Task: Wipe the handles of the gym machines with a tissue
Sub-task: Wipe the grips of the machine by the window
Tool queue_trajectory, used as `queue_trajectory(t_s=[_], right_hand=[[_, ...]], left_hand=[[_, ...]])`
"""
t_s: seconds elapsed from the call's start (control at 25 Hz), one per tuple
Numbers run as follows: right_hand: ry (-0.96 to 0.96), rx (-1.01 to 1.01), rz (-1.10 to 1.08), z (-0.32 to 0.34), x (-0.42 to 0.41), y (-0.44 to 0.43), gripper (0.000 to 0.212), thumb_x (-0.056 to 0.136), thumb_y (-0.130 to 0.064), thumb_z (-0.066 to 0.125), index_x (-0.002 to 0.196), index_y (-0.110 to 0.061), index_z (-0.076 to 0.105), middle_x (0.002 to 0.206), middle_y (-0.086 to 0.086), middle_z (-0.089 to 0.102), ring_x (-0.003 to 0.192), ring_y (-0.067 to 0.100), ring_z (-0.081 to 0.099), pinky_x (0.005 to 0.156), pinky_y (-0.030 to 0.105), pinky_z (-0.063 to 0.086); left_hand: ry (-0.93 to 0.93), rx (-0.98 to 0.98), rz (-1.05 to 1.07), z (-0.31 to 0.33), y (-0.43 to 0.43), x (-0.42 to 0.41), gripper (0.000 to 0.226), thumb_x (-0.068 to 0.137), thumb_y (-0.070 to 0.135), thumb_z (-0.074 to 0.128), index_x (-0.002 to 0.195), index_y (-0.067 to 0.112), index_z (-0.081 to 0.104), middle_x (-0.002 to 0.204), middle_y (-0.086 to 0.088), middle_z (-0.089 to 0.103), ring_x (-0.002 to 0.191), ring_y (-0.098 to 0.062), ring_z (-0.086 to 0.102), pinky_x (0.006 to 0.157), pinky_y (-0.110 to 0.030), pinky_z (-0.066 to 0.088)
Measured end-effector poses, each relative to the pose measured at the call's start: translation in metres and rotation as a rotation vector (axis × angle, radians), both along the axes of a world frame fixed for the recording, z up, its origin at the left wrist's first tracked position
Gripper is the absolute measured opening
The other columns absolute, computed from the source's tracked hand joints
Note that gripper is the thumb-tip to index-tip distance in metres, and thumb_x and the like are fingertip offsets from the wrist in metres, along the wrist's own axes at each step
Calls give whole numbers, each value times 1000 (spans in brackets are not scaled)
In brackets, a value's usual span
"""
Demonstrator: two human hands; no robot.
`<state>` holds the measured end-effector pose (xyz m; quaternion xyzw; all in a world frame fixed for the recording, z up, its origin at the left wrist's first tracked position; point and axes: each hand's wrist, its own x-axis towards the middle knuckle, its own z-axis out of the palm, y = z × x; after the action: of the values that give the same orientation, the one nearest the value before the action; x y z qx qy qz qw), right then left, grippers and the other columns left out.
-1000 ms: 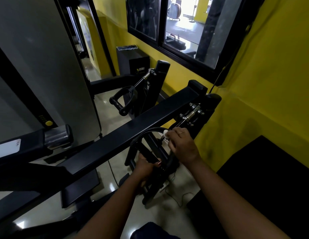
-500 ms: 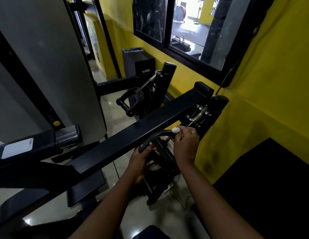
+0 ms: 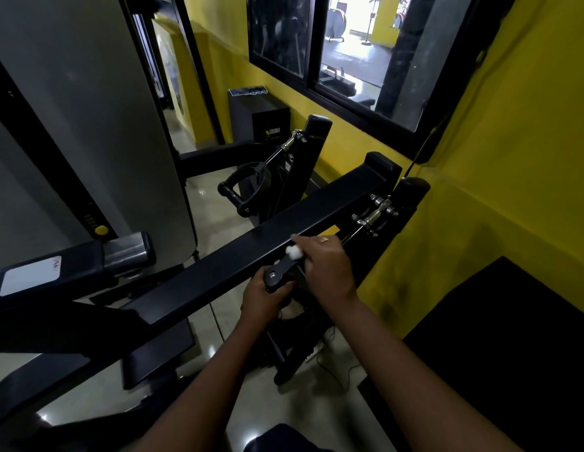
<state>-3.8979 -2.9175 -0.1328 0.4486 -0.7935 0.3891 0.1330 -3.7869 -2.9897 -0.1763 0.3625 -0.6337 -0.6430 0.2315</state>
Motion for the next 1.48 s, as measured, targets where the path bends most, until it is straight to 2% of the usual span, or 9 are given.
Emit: queue_trajectory(t_s=[0.12,0.36,0.52,0.68,0.88,1.04,1.16,1.28,1.48], right_hand=[[38,41,111,11,-7,9,27,79,3,65,98,-12,75,91,3,72,89,10,54,77,-2,32],[-151,273,-143,20,-18,-7,26,82,3,51,89,-9,72,90,10,66,82,22,61,57,20,34],[61,80,203,8,-17,23,32,85,-6,53,107,-17,73,101,0,67,103,15,58,81,14,44],[-281,-103,-371,-12,-18,28,32,93,-5,54,114,-22,70,100,3,60,88,14,50,68,-1,31],[-271,-438,-369,-26,35,2,21,88,-3,59,102,-15,69,109,1,62,99,17,61,83,25,49],[-1156,-701,-462,-12,54,-10,17,91,-15,64,107,-9,62,99,5,67,89,18,66,78,31,55],[-1734,-1145,-435,8,41,-16,24,93,-1,56,117,0,58,100,13,66,84,18,64,78,28,52],[-1841,-1078,-221,10,46,-11,28,95,3,49,122,1,54,121,28,60,105,33,63,83,31,52],[-1788,-1134,-281,13,40,-1,11,93,6,54,100,0,59,92,13,62,80,20,63,73,29,55]], left_hand=[[-10,-13,2,0,1,1,41,73,27,80,108,18,59,102,-8,67,90,-28,69,78,-49,59],[21,-22,-8,1,4,2,27,81,11,75,99,22,57,101,-11,66,93,-33,67,79,-52,58],[26,-28,-31,-1,2,3,30,82,12,75,105,18,57,104,-12,66,94,-32,68,79,-51,58],[15,20,-17,-2,4,2,34,83,13,74,110,16,55,111,-9,65,97,-24,68,80,-44,60],[-20,13,-7,-2,4,0,38,82,13,75,114,12,55,110,-10,65,95,-25,68,78,-44,60],[-29,-12,-34,3,6,1,37,83,8,72,116,5,54,106,-10,64,83,-14,65,57,-16,54],[-33,19,-68,4,7,3,41,82,11,74,118,9,53,111,-7,62,92,-15,65,60,-19,53],[-37,52,-82,2,3,4,41,82,9,74,117,12,53,115,-12,62,97,-21,66,69,-29,58],[-98,-2,-99,4,1,6,54,61,35,78,108,22,55,111,-9,65,94,-24,69,83,-50,57]])
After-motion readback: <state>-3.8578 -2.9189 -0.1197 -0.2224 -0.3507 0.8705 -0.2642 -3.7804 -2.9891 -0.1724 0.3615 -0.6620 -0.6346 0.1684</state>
